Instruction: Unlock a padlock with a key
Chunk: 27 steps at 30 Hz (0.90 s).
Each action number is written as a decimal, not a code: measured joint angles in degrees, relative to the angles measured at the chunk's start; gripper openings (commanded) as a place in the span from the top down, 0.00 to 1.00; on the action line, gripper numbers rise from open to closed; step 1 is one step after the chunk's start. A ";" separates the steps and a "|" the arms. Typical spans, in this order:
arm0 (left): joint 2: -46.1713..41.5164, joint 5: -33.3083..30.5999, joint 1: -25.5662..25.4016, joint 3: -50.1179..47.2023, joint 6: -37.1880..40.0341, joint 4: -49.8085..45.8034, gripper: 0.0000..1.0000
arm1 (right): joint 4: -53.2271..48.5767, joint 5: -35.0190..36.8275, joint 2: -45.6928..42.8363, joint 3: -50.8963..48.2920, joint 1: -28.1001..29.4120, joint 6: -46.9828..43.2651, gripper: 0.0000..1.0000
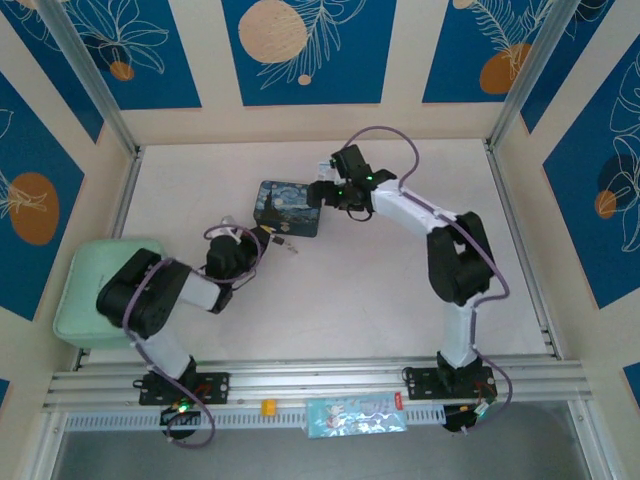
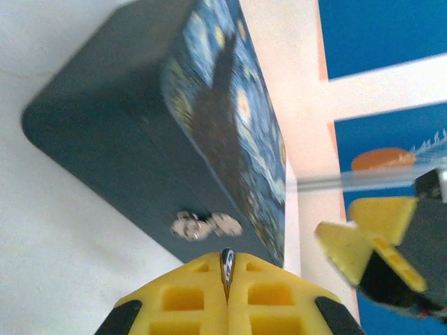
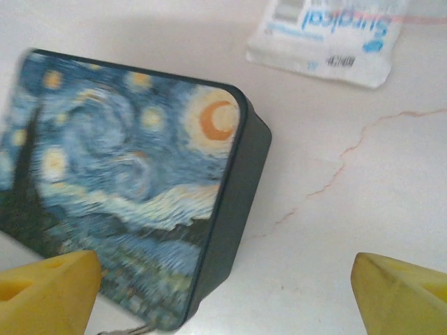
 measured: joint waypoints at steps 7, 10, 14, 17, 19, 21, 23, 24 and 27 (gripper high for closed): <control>-19.26 4.15 -0.31 5.14 10.93 -31.67 1.00 | 2.71 0.15 -12.39 -10.93 -0.26 -2.91 0.01; -23.50 5.31 -0.92 8.22 15.74 -43.17 1.00 | 3.67 0.22 -15.15 -16.59 -0.28 -3.06 0.01; -24.11 6.64 -2.62 10.08 20.09 -54.18 1.00 | 4.31 1.11 -16.24 -20.39 -0.28 -3.04 0.01; -22.16 7.93 -4.90 10.40 22.18 -59.95 1.00 | 4.72 1.75 -16.35 -20.55 -0.28 -3.02 0.01; -20.11 8.57 -6.51 11.08 23.76 -63.45 1.00 | 4.81 2.10 -16.55 -20.55 -0.28 -3.02 0.01; -17.99 8.57 -7.93 12.24 25.53 -66.03 1.00 | 4.85 2.19 -16.59 -20.50 -0.28 -3.02 0.01; -16.22 8.52 -8.96 13.40 27.10 -67.67 1.00 | 4.85 2.34 -16.59 -20.48 -0.28 -3.02 0.01; -15.39 8.52 -9.33 13.94 27.74 -67.95 1.00 | 4.85 2.36 -16.59 -20.46 -0.28 -3.02 0.01; -12.79 8.50 -10.03 14.99 28.52 -67.63 1.00 | 4.85 2.54 -16.59 -20.35 -0.26 -2.97 0.01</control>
